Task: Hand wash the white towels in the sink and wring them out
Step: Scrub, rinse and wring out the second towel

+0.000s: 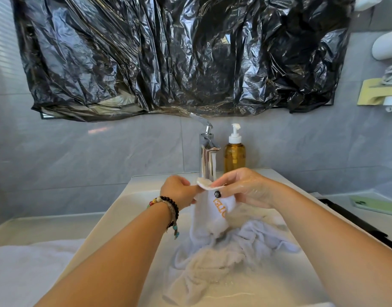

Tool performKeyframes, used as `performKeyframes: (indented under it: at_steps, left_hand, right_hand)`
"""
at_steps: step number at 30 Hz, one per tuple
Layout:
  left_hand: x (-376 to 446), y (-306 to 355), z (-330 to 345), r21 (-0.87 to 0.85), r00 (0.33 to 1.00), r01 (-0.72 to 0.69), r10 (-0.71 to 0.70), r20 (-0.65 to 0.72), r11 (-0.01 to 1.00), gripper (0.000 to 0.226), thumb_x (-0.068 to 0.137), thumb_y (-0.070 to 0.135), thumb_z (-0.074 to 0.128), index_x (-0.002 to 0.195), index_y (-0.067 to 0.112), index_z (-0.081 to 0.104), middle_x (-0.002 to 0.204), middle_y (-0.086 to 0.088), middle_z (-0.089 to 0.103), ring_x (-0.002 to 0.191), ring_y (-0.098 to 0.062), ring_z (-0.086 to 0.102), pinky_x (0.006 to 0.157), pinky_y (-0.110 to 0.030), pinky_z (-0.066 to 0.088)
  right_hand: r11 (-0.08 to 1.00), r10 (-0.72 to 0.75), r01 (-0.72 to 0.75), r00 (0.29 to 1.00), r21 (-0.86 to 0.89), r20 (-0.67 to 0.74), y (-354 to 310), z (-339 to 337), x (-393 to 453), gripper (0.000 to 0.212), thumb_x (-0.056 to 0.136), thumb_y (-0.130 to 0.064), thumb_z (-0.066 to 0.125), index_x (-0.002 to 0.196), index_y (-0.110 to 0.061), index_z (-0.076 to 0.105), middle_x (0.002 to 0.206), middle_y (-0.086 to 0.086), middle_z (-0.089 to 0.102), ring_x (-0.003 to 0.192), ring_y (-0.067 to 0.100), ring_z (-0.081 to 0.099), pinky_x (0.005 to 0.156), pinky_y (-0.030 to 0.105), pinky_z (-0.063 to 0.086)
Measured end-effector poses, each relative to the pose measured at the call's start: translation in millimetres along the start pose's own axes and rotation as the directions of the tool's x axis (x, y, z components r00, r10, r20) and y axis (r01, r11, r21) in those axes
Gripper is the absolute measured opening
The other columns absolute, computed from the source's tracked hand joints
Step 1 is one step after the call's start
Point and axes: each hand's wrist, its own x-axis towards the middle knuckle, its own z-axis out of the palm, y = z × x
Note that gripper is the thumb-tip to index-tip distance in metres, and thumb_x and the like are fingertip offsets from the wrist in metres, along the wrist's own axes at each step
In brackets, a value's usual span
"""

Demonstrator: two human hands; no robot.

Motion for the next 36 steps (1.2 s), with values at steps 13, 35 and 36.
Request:
performKeyframes:
  at_steps: [13, 35, 36]
  left_hand:
    - [-4, 13, 32, -0.396, 0.966, 0.192, -0.102, 0.238, 0.898, 0.027, 0.096, -0.008, 0.039, 0.102, -0.002, 0.065, 0.097, -0.022, 0.065, 0.086, -0.028, 0.062, 0.078, -0.036, 0.056]
    - [4, 23, 7, -0.677, 0.973, 0.180, -0.230, 0.016, 0.713, 0.019, 0.087, -0.001, 0.052, 0.104, -0.005, 0.059, 0.094, -0.017, 0.060, 0.078, -0.026, 0.061, 0.062, -0.032, 0.055]
    - [3, 21, -1, -0.653, 0.975, 0.151, -0.222, -0.027, 0.742, 0.014, 0.088, -0.003, 0.054, 0.099, -0.004, 0.060, 0.091, -0.017, 0.061, 0.077, -0.025, 0.062, 0.058, -0.032, 0.056]
  right_hand:
    - [0.961, 0.209, -0.251, 0.934, -0.116, -0.291, -2, -16, -14, 0.041, 0.075, 0.018, 0.032, 0.074, 0.005, 0.070, 0.091, 0.018, 0.073, 0.081, 0.027, 0.071, 0.086, 0.040, 0.057]
    - [0.732, 0.118, -0.197, 0.979, -0.652, -0.164, 34, 2, 9, 0.015, 0.083, -0.030, 0.068, 0.078, -0.017, 0.071, 0.070, 0.001, 0.066, 0.068, 0.017, 0.063, 0.063, 0.028, 0.049]
    - [0.750, 0.039, -0.180, 0.973, -0.637, -0.228, 29, 1, 8, 0.019, 0.085, -0.031, 0.067, 0.071, -0.018, 0.071, 0.063, 0.000, 0.064, 0.062, 0.014, 0.058, 0.058, 0.026, 0.047]
